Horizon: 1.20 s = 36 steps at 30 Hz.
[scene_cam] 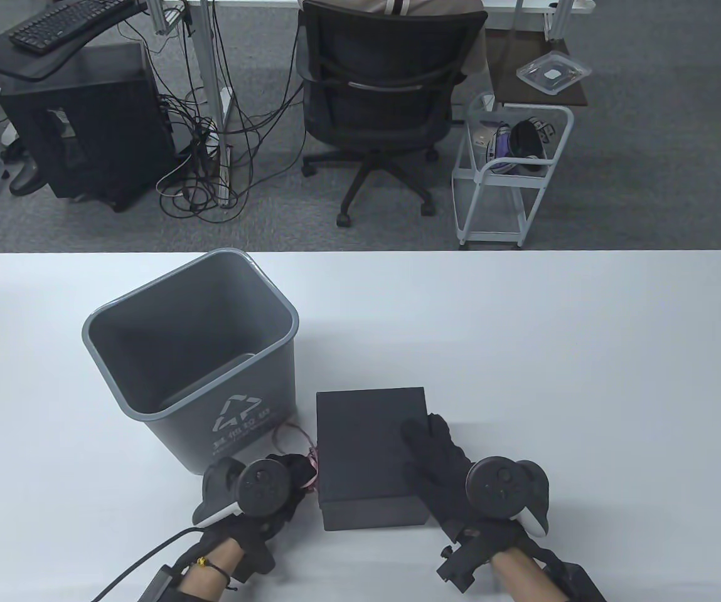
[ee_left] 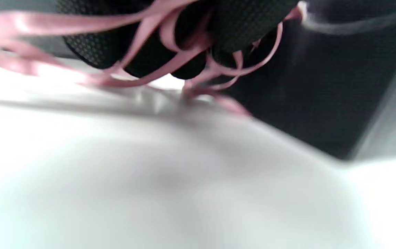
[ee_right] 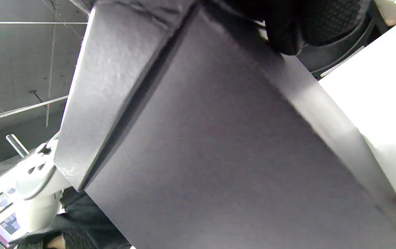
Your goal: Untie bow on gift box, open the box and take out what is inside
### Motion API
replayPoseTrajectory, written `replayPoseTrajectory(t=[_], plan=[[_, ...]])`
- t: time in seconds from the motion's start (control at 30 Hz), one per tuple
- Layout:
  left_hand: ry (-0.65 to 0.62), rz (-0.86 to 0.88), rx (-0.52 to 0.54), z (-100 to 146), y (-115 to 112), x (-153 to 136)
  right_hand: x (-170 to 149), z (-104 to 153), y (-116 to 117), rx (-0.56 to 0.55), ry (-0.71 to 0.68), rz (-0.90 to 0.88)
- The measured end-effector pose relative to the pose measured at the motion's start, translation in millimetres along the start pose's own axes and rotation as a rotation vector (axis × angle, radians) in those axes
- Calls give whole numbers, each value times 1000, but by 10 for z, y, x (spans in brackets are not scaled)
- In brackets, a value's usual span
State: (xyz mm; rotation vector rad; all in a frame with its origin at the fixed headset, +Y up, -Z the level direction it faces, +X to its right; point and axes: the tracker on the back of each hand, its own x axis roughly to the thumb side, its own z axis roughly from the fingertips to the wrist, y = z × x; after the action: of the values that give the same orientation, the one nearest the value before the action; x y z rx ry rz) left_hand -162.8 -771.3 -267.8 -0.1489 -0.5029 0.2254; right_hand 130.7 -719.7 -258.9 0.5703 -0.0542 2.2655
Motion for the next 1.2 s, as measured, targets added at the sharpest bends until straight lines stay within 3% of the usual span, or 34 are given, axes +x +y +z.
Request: replayPoseTrajectory(t=[0.07, 0.17, 0.33, 0.7, 1.03, 1.2], plan=[[-1, -90, -105, -32, -66, 62, 0, 0, 0, 0, 0, 0], [5, -208, -144, -63, -126, 132, 0, 2, 1, -1, 0, 0], [12, -219, -84, -54, -92, 140, -4, 4, -1, -1, -1, 0], [-29, -219, -121, -49, -110, 150, -3, 9, -3, 1, -6, 1], [29, 277, -15, 104, 223, -153, -3, 16, -6, 1, -9, 1], [25, 374, -11, 177, 298, -213, 21, 23, 14, 10, -21, -4]])
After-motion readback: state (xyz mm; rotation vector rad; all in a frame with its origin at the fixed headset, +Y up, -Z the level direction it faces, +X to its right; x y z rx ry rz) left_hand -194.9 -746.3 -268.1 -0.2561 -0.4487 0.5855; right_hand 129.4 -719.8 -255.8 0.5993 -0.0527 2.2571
